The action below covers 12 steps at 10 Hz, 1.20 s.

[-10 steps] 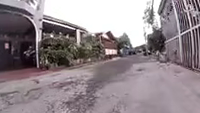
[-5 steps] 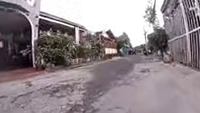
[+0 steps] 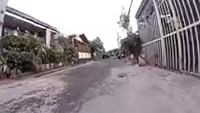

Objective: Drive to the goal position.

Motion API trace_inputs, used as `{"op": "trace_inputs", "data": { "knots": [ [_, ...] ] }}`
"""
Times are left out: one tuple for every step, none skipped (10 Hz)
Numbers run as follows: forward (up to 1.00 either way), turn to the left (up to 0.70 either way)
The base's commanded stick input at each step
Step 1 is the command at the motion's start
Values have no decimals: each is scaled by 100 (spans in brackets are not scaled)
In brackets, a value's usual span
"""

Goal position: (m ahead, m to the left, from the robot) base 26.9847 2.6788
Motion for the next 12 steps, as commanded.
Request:
{"op": "trace_inputs", "data": {
  "knots": [
    [70,0],
    [70,0],
    [70,0],
    [70,0],
    [70,0],
    [70,0],
    [70,0],
    [70,0],
    [70,0],
    [70,2],
    [70,29],
    [70,14]
  ]
}}
